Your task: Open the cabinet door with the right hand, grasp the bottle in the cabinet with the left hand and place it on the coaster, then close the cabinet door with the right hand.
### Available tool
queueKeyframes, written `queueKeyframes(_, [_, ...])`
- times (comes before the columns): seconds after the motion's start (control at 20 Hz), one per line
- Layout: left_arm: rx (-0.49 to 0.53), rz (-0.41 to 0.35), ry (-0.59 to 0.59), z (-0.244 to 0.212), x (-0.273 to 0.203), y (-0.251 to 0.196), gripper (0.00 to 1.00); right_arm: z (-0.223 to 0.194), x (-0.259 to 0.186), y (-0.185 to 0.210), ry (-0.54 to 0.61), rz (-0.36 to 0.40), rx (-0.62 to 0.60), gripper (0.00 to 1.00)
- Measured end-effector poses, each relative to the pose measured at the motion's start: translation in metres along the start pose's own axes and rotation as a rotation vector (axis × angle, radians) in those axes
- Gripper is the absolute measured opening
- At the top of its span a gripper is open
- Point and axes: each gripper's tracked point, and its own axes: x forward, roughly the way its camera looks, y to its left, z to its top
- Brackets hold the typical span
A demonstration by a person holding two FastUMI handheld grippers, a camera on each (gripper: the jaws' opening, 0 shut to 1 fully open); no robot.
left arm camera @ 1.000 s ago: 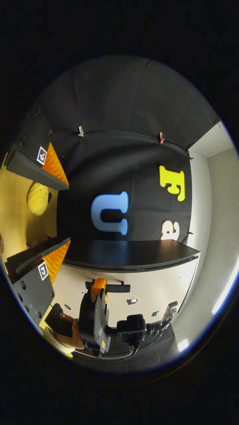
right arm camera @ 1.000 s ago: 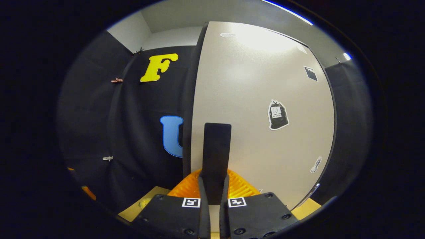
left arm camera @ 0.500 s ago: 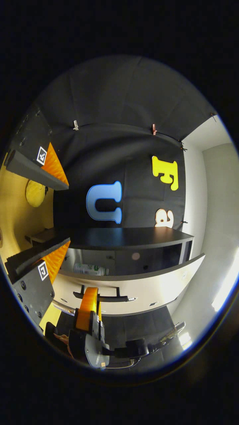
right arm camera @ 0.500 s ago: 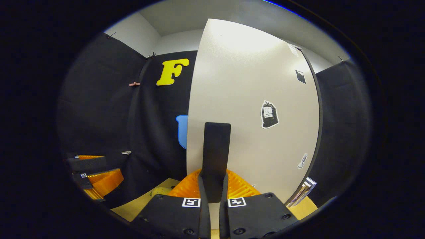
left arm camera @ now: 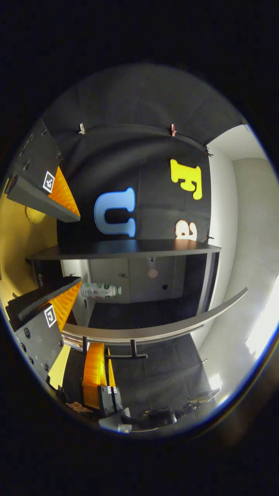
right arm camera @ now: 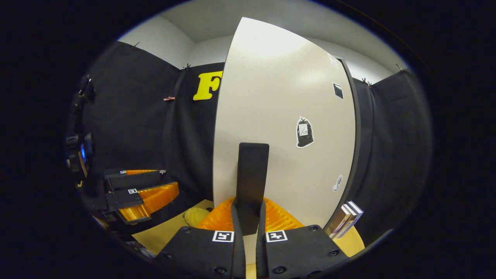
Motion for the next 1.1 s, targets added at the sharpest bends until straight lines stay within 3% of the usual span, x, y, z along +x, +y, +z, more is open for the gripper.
queueKeyframes(0.2, [0.010, -0.084, -0.008, 0.000, 0.016, -0.039, 0.89, 0.000, -0.019, -0.014, 0.021, -0.011, 0.027, 0.15])
queueKeyframes(0.5, [0.003, -0.200, -0.020, 0.004, 0.035, -0.101, 0.89, -0.001, -0.053, -0.047, 0.032, -0.091, 0.068, 0.14])
queueKeyframes(0.9, [0.002, -0.287, -0.030, 0.011, 0.042, -0.171, 0.89, -0.003, -0.091, -0.095, 0.029, -0.217, 0.072, 0.13])
queueKeyframes(1.1, [-0.005, -0.301, -0.020, 0.011, 0.041, -0.200, 0.89, -0.004, -0.096, -0.130, 0.015, -0.309, -0.005, 0.13])
